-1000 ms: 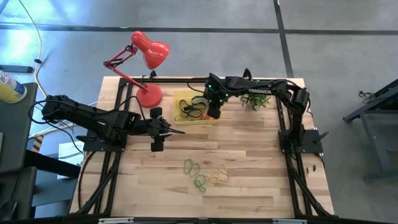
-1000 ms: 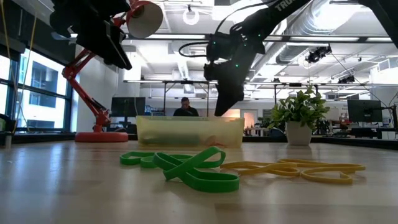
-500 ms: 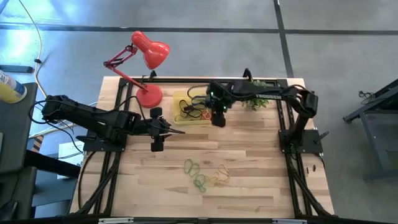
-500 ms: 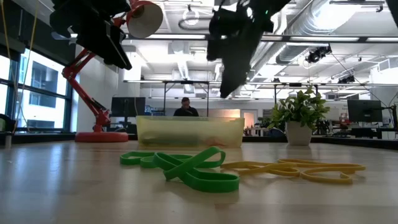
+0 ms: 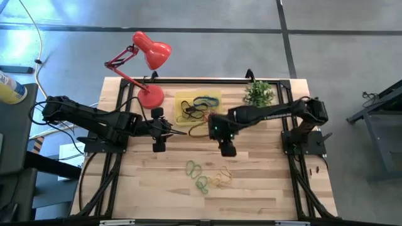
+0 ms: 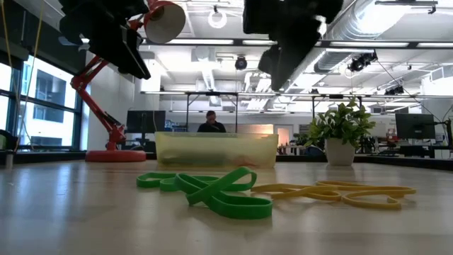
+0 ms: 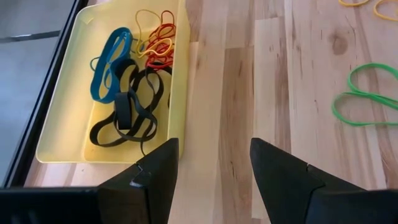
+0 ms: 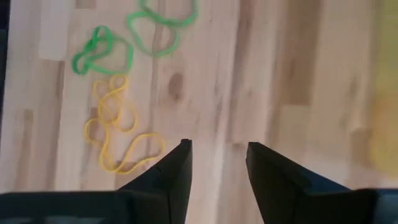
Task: Pick and place rubber bands into bin
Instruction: Put the yellow rubber band into the yellow container
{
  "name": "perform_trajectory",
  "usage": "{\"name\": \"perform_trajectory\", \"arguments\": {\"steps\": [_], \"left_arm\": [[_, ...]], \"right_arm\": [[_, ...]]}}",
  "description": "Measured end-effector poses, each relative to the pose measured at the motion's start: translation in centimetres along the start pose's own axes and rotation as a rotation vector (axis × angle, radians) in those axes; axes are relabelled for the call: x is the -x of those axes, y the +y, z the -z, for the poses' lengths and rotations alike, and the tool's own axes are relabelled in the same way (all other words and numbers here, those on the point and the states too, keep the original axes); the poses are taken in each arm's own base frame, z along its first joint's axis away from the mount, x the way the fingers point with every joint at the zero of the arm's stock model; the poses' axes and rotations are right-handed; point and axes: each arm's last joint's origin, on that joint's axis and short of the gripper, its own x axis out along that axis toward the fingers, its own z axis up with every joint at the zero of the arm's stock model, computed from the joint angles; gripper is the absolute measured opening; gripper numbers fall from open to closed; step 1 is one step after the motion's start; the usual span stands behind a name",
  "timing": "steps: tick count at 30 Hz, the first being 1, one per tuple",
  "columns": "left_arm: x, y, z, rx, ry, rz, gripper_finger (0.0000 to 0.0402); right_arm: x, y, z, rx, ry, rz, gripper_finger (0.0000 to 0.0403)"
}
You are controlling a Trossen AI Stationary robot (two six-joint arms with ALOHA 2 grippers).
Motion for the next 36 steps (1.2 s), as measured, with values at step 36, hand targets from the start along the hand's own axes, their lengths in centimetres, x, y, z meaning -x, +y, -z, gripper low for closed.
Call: {"name": "perform_trajectory", "arguments": {"steps": [36], "left_arm": [[0.0, -0.3, -0.5, 0.109, -0.047, 0.109, 0.0189]], "right_arm": [[-8.1, 13.8, 12.3, -0.298, -0.267, 0.247, 0.0133]]}}
